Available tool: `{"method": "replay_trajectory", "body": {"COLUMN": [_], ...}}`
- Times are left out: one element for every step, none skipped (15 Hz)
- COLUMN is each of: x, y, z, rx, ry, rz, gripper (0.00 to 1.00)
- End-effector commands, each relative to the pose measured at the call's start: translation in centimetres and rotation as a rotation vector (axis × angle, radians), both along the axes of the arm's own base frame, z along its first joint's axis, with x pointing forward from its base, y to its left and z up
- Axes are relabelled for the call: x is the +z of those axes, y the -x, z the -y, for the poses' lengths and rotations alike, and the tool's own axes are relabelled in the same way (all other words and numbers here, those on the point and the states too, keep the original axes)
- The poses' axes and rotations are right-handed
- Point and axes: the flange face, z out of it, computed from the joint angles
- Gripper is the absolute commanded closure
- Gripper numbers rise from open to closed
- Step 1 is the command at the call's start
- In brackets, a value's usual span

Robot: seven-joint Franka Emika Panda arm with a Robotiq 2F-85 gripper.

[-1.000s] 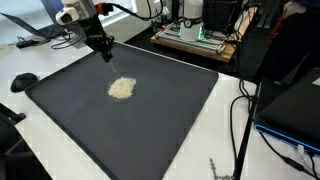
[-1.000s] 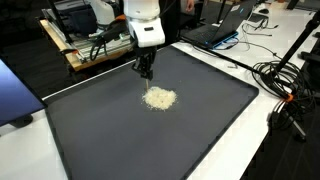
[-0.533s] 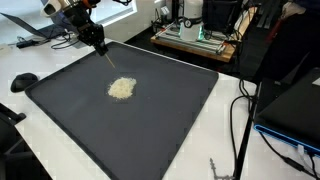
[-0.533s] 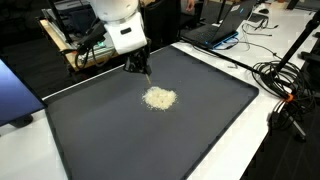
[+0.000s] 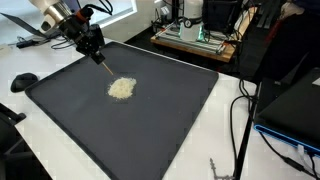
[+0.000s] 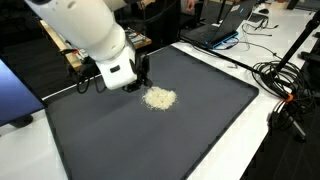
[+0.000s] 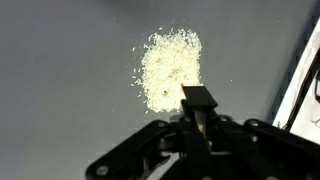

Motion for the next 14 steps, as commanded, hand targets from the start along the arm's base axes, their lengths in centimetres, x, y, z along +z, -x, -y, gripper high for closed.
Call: {"method": "replay_trajectory", "body": {"x": [-1.6,-2.2,-2.7,-3.1,-3.4,-3.7,-4.0,-4.2,-4.3,-4.0,-3.7,-3.2,-2.6,-2.1], "y": [-1.3,-1.5,-1.6,-1.7,-1.9,-2.0,-2.1,-2.1,-2.1,-1.7,-1.5,-1.2,-0.8,-0.5], "z": [2.3,2.7,3.2,3.6,3.7,3.9,3.8,3.8,3.9,4.1,4.3,4.5,4.7,4.9], "rx": [-0.029,-0.037,-0.047,-0.054,-0.058,-0.066,-0.069,-0.069,-0.075,-0.08,-0.082,-0.091,-0.098,-0.106], "ry": [-0.089,-0.102,-0.112,-0.122,-0.128,-0.127,-0.125,-0.109,-0.112,-0.119,-0.12,-0.116,-0.12,-0.121], "rz": [-0.009,-0.014,-0.02,-0.024,-0.025,-0.026,-0.026,-0.027,-0.027,-0.026,-0.023,-0.014,-0.005,-0.001], "gripper": [0.97,0.97,0.97,0.97,0.97,0.97,0.97,0.97,0.97,0.97,0.97,0.97,0.97,0.97]}}
